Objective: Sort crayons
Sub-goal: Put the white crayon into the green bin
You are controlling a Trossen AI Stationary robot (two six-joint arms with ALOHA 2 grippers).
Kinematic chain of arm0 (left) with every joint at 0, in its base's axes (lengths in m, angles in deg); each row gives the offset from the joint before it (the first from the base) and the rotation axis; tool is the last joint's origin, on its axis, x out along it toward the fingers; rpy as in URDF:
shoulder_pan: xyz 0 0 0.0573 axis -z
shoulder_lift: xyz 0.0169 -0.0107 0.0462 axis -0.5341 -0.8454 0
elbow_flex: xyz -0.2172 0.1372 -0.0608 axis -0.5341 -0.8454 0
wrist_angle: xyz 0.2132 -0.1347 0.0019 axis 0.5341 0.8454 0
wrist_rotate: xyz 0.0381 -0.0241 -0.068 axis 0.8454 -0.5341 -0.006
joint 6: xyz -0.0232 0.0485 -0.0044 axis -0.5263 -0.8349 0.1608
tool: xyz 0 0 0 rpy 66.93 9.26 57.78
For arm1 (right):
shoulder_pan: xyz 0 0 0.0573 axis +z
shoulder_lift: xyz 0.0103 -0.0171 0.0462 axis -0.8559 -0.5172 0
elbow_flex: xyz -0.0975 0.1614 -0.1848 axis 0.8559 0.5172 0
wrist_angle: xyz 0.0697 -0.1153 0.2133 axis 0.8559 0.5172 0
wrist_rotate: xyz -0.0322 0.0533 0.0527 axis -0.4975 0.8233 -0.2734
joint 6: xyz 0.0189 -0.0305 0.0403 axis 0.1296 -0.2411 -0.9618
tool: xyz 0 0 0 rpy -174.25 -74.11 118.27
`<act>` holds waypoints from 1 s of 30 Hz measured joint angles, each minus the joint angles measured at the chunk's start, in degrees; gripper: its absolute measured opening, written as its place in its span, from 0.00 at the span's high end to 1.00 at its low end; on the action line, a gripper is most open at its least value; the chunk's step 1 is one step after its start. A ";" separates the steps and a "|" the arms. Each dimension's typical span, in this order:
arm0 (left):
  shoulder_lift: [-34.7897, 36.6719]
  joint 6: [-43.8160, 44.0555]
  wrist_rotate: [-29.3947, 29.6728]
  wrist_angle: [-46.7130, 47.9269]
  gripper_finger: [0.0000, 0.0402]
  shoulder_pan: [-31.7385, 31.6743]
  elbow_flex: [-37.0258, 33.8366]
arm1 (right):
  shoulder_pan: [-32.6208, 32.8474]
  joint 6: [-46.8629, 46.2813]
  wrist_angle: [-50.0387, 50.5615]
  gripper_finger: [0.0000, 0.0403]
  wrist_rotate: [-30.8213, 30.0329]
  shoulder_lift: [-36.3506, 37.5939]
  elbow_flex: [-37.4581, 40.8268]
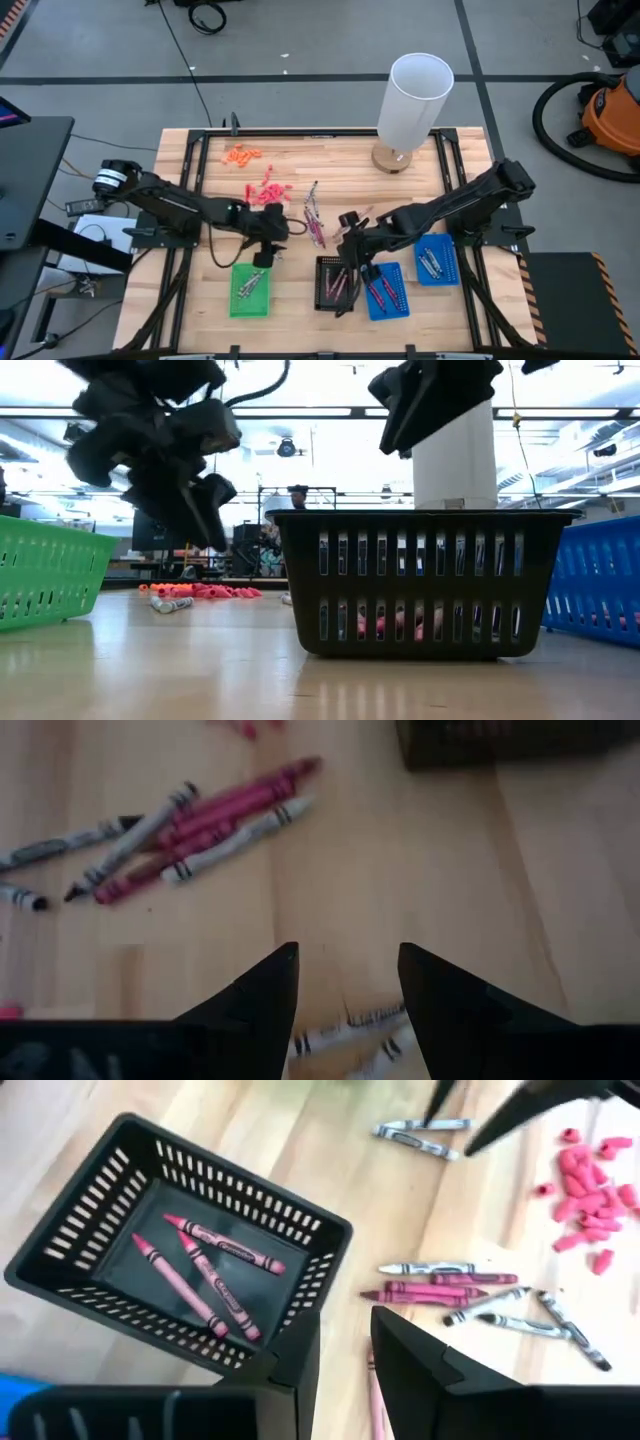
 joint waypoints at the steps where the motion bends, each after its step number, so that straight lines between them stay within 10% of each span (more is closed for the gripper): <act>1: -1.03 -1.45 -0.09 1.80 0.54 0.03 1.66 | 0.00 -0.33 0.09 0.75 -0.40 0.31 0.00; 12: -11.99 -14.61 -4.02 22.01 0.55 0.28 14.59 | 2.26 -2.53 3.90 0.75 -8.12 -1.86 0.02; 30: -17.01 -32.94 -2.85 29.65 0.64 -3.52 19.88 | 4.81 -2.60 0.49 0.75 -10.50 -3.12 0.02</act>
